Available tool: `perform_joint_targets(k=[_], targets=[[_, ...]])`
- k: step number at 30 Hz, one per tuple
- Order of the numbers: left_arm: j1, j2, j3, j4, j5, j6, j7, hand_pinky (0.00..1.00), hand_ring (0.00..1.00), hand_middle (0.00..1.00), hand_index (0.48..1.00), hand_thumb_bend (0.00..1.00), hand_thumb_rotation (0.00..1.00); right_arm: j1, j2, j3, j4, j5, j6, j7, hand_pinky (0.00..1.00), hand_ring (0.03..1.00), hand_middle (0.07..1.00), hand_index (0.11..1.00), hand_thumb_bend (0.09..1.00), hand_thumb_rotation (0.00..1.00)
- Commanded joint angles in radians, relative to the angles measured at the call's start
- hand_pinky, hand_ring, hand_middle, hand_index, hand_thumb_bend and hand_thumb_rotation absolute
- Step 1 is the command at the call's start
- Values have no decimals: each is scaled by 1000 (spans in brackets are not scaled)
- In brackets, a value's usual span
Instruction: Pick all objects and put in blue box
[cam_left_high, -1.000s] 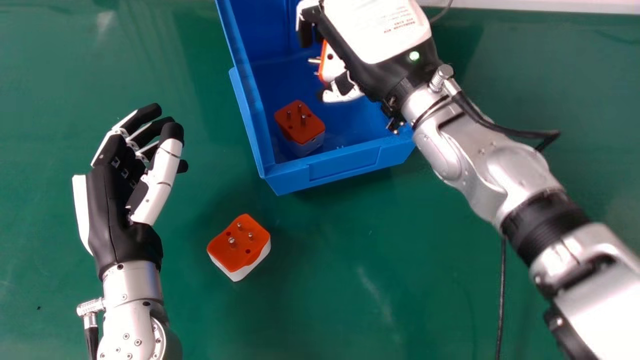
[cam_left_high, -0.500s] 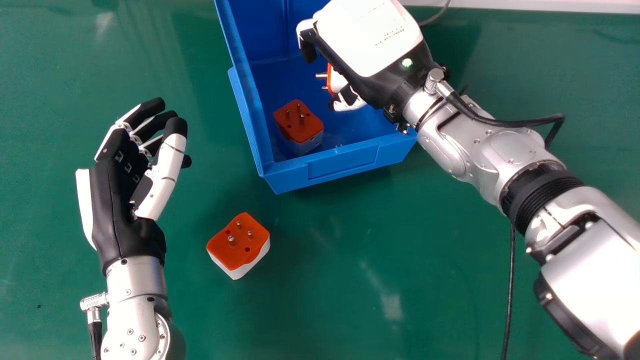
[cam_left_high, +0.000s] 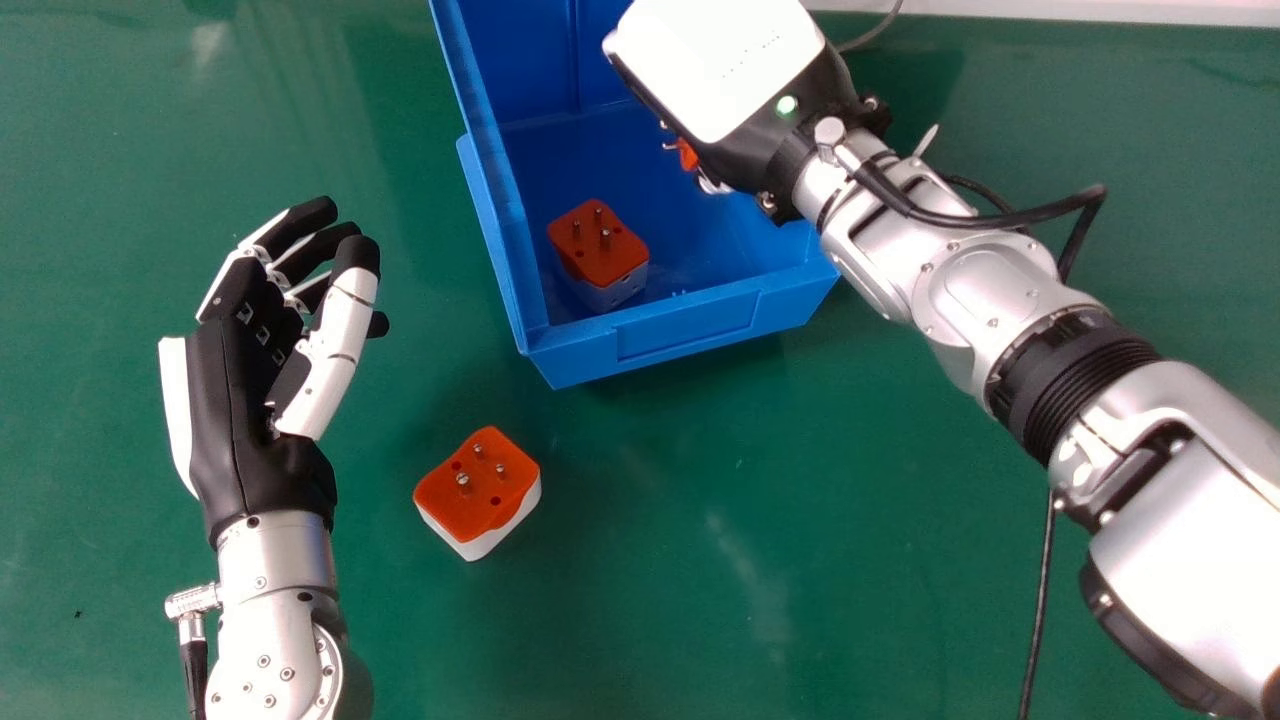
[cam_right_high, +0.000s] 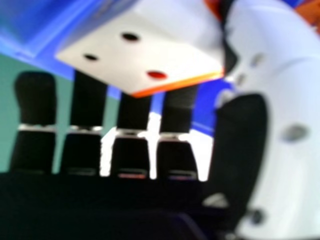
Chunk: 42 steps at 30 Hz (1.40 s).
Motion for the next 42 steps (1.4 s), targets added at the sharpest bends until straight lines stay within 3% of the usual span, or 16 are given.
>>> perform_joint_targets(k=[1,5,6,10,11,15,16,18,19,20,21,23,27,36,38,42], targets=[[-14,8,1,2,-2,-23,-5,523,649,714,705,581,400,-13,-19,-3,-36,5,13,-6,282,417,510,526,496,0],[-15,8,2,7,-4,-25,-7,523,649,714,705,581,400,-13,-21,3,-46,0,22,9,282,417,510,526,496,0],[-15,8,3,8,-5,-27,-8,522,650,715,705,574,400,-13,-21,5,-47,-2,25,10,426,534,608,621,597,135],[-16,9,4,11,-4,-29,-7,522,650,715,705,574,400,-14,-19,9,-47,-2,31,4,426,534,608,621,597,135],[-17,9,4,14,-1,-33,-6,522,651,718,708,570,401,-14,-19,9,-47,-1,31,3,541,627,687,697,678,275],[-17,8,1,6,3,-31,-3,522,651,718,708,570,401,-17,-19,13,-51,-3,35,8,541,627,687,697,678,275],[-15,5,0,-3,5,-25,-1,522,652,720,709,567,402,-18,-19,15,-52,-4,38,10,633,702,749,757,743,387],[-13,2,-2,-13,7,-19,1,522,652,720,709,567,402,-19,-20,17,-54,-6,42,13,633,702,749,757,743,387],[-12,1,-3,-17,6,-15,2,520,650,718,707,566,404,-19,-20,20,-54,-10,45,12,706,762,800,806,795,478],[-11,0,-4,-21,7,-12,3,520,650,718,707,566,404,-19,-21,21,-56,-9,46,13,706,762,800,806,795,478],[-11,-1,-4,-22,7,-12,4,518,650,718,706,563,405,-19,-22,22,-57,-9,46,14,765,809,840,845,836,555],[-11,0,-4,-22,5,-14,1,518,649,718,706,560,404,-18,-22,22,-60,-7,45,15,812,848,872,876,869,617],[-13,1,-4,-19,8,-14,6,518,649,718,706,559,405,-15,-25,17,-67,1,38,11,850,878,898,901,896,666],[-9,4,-5,-17,6,-23,-1,519,651,720,707,556,406,50,-53,-3,-187,11,80,75,904,922,935,937,934,731],[-7,4,-3,-16,5,-21,0,519,651,720,707,556,406,113,-81,-49,-318,46,103,148,904,922,935,937,934,731],[-5,8,3,0,-7,-29,-12,517,650,719,706,555,406,329,-159,-155,-711,101,196,374,923,938,948,950,948,759]])
